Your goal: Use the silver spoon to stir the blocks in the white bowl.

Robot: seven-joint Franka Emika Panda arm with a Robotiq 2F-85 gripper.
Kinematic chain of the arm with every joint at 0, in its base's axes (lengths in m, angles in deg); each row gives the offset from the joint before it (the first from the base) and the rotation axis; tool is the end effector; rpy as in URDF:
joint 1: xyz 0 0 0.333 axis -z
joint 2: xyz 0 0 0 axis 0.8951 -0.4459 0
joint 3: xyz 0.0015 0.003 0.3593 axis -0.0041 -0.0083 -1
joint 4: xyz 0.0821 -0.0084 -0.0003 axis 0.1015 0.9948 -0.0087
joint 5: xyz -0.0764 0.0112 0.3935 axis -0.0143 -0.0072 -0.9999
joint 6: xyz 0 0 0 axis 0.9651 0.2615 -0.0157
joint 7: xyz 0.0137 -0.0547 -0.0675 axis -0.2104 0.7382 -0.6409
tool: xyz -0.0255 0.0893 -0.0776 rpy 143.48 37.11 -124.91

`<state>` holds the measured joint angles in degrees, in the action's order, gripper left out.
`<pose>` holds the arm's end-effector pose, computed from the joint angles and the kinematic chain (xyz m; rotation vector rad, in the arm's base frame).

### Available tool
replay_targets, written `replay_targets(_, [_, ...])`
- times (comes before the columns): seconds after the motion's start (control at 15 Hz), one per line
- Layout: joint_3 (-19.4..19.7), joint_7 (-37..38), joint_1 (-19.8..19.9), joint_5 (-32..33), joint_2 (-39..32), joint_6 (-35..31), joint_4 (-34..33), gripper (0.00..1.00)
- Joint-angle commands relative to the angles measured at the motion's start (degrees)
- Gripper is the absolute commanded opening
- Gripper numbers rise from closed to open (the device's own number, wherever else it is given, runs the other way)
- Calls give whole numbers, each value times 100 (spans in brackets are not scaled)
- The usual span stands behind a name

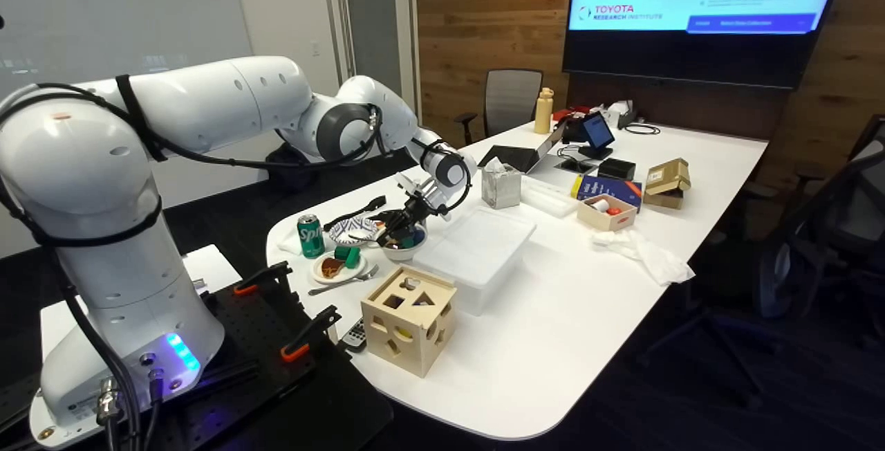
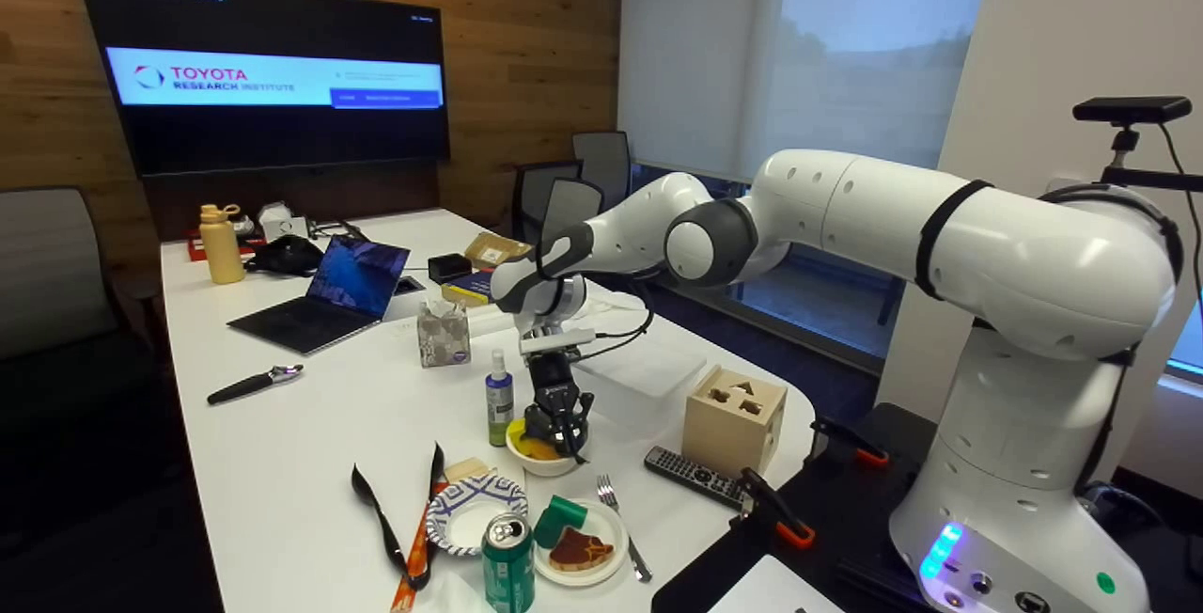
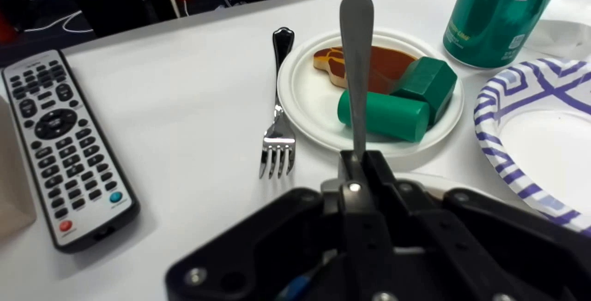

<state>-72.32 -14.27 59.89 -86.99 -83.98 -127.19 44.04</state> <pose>0.6786 0.1081 -0.0343 -2.6081 0.5053 1.3973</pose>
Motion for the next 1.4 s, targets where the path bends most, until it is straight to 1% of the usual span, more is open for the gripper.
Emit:
replay_targets(0.0, [90, 219, -132, 170, 1, -300, -196, 2])
replay_targets(0.33, [103, 288, -320, 412, 5, -659, -389, 2])
replay_targets(0.4, [138, 294, -384, 425, 107, -813, -246, 2])
replay_targets(0.8, [224, 245, -617, 473, 393, -1604, 92, 2])
replay_targets(1.0, [171, 152, -584, 395, 536, -1790, 272, 2])
replay_targets(1.33, [43, -46, -372, 233, 886, -1650, 729, 2])
